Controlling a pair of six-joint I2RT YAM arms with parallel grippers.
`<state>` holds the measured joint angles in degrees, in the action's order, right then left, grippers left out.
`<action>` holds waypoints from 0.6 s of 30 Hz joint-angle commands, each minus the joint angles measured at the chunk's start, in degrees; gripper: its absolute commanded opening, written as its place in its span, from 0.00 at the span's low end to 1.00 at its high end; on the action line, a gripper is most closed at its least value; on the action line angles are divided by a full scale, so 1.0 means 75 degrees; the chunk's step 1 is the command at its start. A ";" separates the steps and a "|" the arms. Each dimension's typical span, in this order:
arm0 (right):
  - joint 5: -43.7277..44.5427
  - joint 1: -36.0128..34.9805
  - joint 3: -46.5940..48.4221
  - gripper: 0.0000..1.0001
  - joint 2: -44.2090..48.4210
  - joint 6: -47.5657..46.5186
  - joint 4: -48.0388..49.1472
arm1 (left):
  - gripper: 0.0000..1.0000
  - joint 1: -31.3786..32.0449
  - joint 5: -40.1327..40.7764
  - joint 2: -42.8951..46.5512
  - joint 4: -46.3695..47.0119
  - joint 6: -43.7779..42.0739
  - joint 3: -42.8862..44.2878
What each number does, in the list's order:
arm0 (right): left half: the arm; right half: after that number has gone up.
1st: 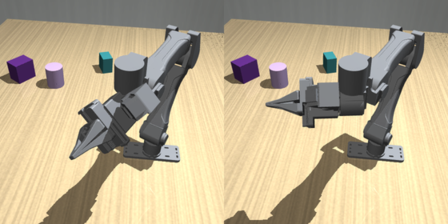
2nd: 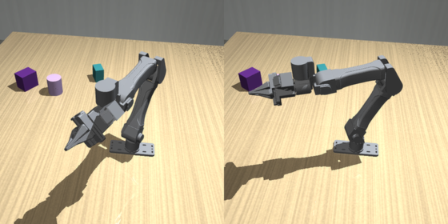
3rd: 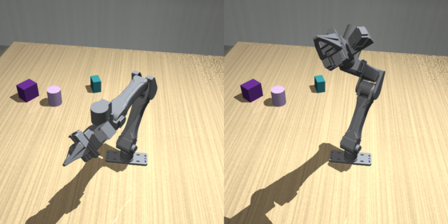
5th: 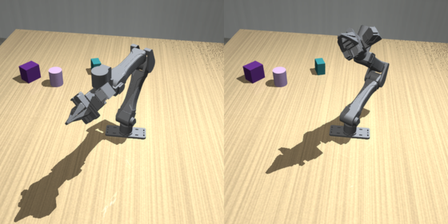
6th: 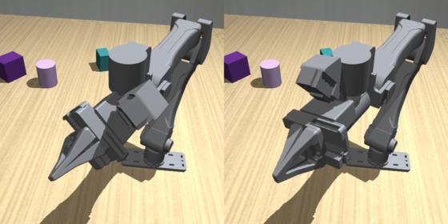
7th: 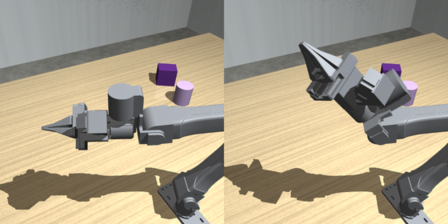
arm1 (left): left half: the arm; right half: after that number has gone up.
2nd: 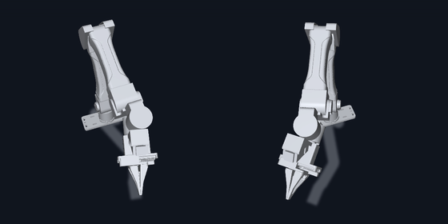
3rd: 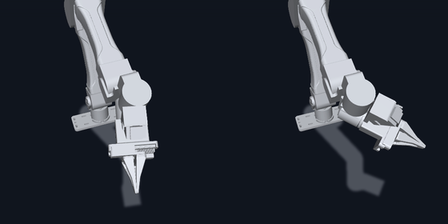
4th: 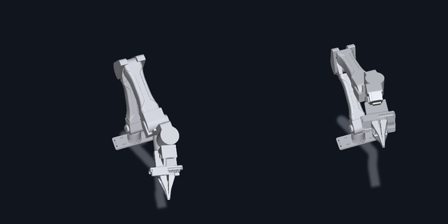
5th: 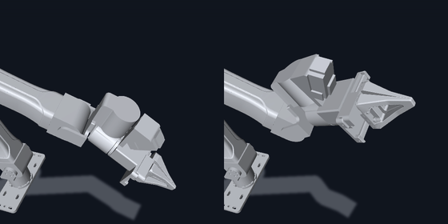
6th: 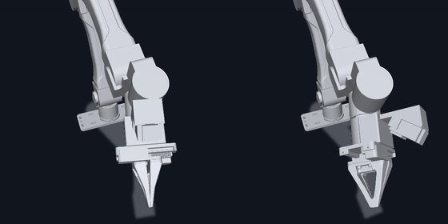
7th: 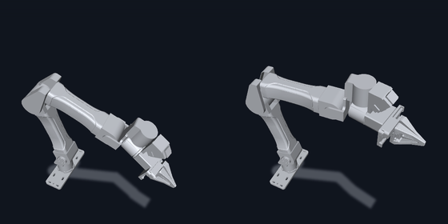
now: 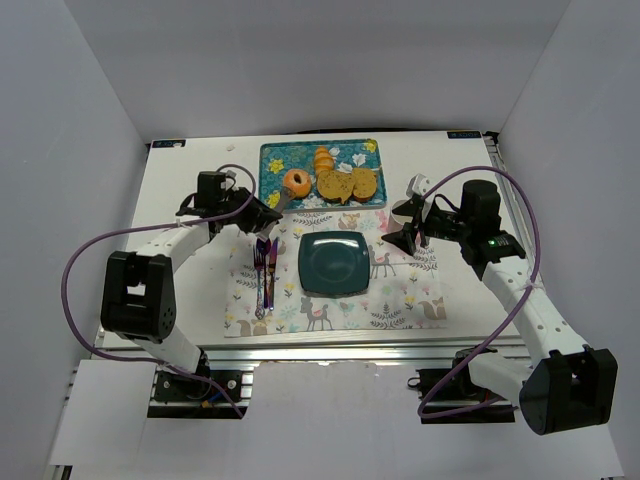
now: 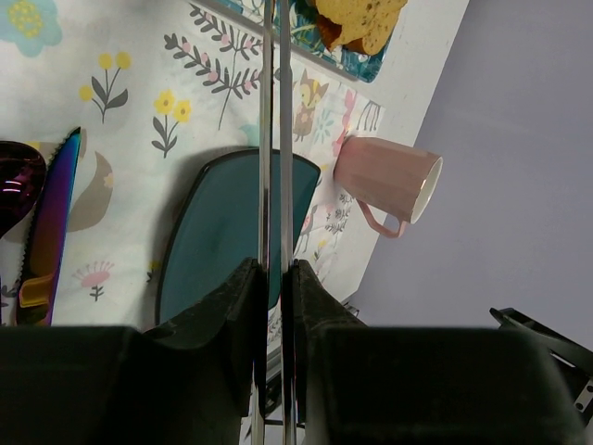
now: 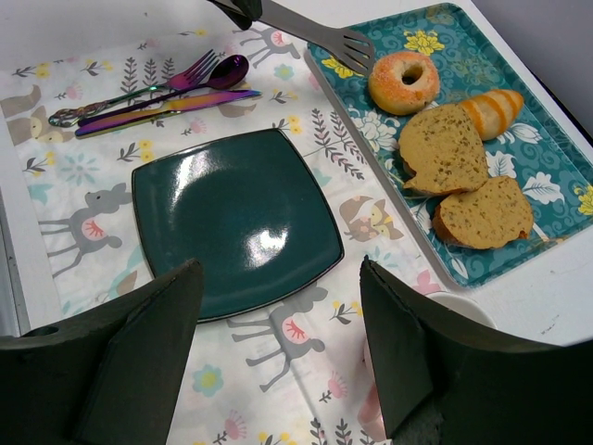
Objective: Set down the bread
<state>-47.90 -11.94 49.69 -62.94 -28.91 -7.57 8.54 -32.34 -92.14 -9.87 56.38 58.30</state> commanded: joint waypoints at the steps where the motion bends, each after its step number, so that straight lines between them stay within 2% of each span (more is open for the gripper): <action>1: -0.0164 0.0057 -0.0004 0.73 0.0083 -0.0025 -0.0056 | 0.01 -0.0095 -0.0083 0.0449 0.0190 0.0006 -0.0086; 5: -0.0164 0.0057 -0.0016 0.73 0.0106 -0.0037 -0.0056 | 0.16 -0.0142 0.0011 0.0215 0.0004 -0.0005 0.0112; 6: -0.0164 0.0057 -0.0016 0.73 0.0106 -0.0037 -0.0045 | 0.25 -0.0142 0.0034 0.0145 -0.0066 -0.0017 0.0171; 9: -0.0141 0.0046 -0.0028 0.73 0.0118 -0.0060 -0.0045 | 0.36 -0.0154 0.0058 0.0039 -0.0137 -0.0064 0.0347; 12: -0.0141 0.0057 -0.0051 0.73 0.0130 -0.0060 -0.0045 | 0.44 -0.0142 0.0046 -0.0019 -0.0172 -0.0088 0.0464; 18: -0.0129 0.0057 -0.0075 0.73 0.0130 -0.0060 -0.0033 | 0.48 -0.0165 0.0023 -0.0183 -0.0126 -0.0088 0.0511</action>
<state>-48.05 -11.94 49.67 -62.94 -28.93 -7.60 7.60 -31.92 -93.67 -11.27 56.31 60.07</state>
